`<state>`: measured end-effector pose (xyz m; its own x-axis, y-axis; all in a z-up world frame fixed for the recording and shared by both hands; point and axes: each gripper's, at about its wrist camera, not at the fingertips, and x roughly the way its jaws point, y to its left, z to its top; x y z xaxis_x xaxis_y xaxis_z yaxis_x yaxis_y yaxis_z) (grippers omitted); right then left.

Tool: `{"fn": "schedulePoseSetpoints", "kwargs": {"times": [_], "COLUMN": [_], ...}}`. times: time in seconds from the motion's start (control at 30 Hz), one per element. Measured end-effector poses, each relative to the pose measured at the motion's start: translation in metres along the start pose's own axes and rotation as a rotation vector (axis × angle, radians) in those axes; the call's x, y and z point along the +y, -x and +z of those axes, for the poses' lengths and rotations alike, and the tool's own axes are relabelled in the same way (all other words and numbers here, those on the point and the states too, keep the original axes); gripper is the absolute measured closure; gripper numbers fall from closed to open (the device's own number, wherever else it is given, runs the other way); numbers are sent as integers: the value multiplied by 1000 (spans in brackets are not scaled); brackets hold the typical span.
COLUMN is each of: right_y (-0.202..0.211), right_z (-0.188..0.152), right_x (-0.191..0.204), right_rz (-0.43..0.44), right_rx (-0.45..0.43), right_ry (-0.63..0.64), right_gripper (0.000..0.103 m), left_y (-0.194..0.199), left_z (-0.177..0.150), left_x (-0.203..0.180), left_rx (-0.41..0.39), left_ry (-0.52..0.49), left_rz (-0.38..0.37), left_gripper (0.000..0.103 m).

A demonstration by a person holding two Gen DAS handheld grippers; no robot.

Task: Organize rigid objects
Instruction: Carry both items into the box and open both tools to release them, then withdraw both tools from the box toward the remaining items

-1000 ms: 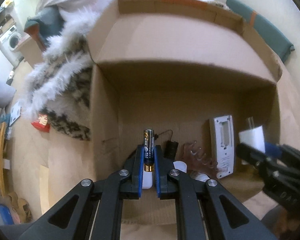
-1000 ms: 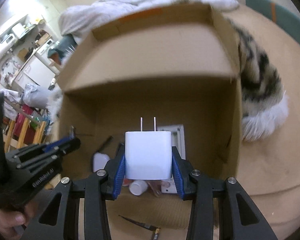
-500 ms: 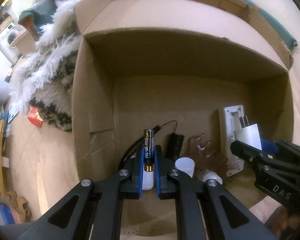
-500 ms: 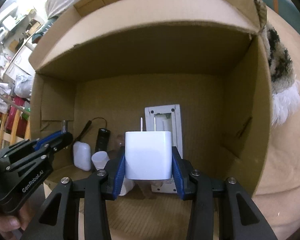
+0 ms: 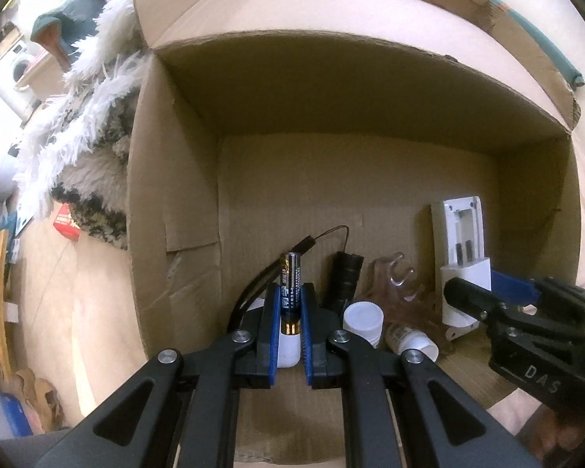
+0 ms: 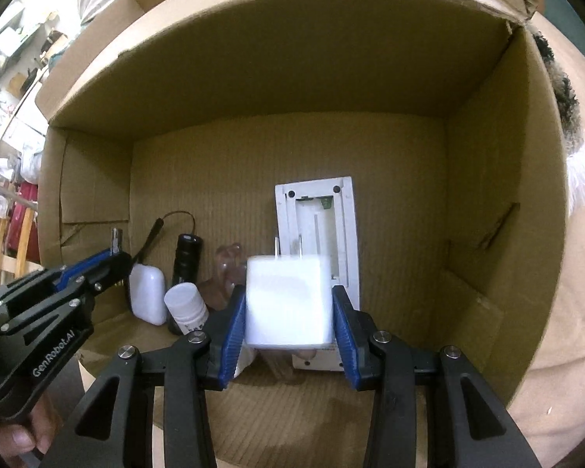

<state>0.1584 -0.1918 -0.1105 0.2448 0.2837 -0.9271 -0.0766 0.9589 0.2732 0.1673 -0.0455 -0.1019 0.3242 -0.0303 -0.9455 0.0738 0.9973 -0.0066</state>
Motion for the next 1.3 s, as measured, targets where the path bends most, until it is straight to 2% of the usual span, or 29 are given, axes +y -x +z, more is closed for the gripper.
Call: {"fn": "schedulePoseSetpoints", "kwargs": {"times": [0.13,0.2,0.3,0.37,0.4,0.43,0.47,0.53,0.67,1.0,1.13,1.3], "right_y": [6,11,21,26,28,29,32,35,40,56,66,83], "right_z": [1,3,4,5,5,6,6,6,12,6,1,-14], "right_x": [0,-2,0,1,1,-1,-3,-2,2,-6,-7,-6], "right_rz": [15,36,10,3,11,23,39,58,57,73,103,98], "right_rx": [-26,-51,-105,-136,-145,-152,-161,-173,-186,-205,-216,-226], "right_ry": [-11,-21,-5,-1,-8,-19,-30,-34,-23,-21,-40,-23], "right_gripper": [56,51,48,46,43,36,34,31,28,27,27,27], "left_y": [4,9,16,20,21,23,25,30,35,36,50,73], "left_z": [1,1,1,3,3,3,3,3,4,2,-1,-7], "left_x": [0,1,0,-1,-1,0,1,3,5,3,5,13], "left_rx": [-18,-24,-38,-52,-59,-68,-77,-96,-112,-98,-110,-133], "left_ry": [-14,-10,-11,-13,-12,-7,-2,3,-3,-29,-16,-3], "left_rz": [4,4,2,8,14,14,12,7,31,22,9,17], "left_gripper": [94,94,91,73,67,57,48,41,40,40,40,40]}}
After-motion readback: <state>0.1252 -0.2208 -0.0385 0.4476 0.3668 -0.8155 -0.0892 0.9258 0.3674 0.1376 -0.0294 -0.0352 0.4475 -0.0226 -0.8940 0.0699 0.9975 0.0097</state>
